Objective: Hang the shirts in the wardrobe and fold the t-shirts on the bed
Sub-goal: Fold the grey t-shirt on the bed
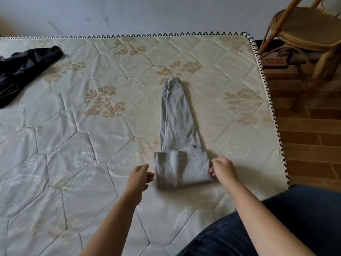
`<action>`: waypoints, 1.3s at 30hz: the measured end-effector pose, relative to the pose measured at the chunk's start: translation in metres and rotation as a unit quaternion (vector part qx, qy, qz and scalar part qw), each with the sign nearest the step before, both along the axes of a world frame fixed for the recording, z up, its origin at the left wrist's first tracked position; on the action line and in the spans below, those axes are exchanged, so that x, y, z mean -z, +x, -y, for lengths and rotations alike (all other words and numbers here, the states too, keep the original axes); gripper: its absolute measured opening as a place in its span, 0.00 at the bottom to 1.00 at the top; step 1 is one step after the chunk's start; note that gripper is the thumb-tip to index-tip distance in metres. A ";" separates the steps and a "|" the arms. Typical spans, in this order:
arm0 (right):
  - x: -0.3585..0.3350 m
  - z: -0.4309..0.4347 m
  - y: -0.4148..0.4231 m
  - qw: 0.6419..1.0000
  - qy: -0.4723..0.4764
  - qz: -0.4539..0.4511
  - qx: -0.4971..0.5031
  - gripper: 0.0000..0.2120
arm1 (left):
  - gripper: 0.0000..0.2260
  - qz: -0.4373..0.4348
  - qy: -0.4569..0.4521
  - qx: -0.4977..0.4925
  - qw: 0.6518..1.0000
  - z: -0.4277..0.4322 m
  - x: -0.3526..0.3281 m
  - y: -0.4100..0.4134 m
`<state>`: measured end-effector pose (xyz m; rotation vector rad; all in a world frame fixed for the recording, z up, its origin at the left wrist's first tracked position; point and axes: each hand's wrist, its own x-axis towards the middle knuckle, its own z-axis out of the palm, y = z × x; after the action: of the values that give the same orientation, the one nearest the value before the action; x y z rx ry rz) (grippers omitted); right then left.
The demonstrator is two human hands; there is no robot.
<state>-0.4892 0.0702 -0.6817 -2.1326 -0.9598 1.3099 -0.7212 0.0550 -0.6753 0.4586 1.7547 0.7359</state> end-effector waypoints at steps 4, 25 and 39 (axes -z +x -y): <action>0.008 0.013 0.001 0.989 0.065 0.084 -0.101 0.10 | 0.13 -0.113 0.057 0.140 0.982 0.008 0.021 0.005; 0.031 0.012 0.009 0.986 0.121 0.072 -0.085 0.06 | 0.07 -0.149 0.081 0.097 0.981 -0.013 0.032 0.031; 0.054 0.009 -0.055 0.793 0.279 0.339 -0.422 0.26 | 0.21 -0.392 0.395 0.440 0.705 0.007 0.075 0.055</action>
<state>-0.5443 0.0611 -0.7354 -1.6893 -2.4363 0.3422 -0.6659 0.0485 -0.7507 2.3038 1.5253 0.5479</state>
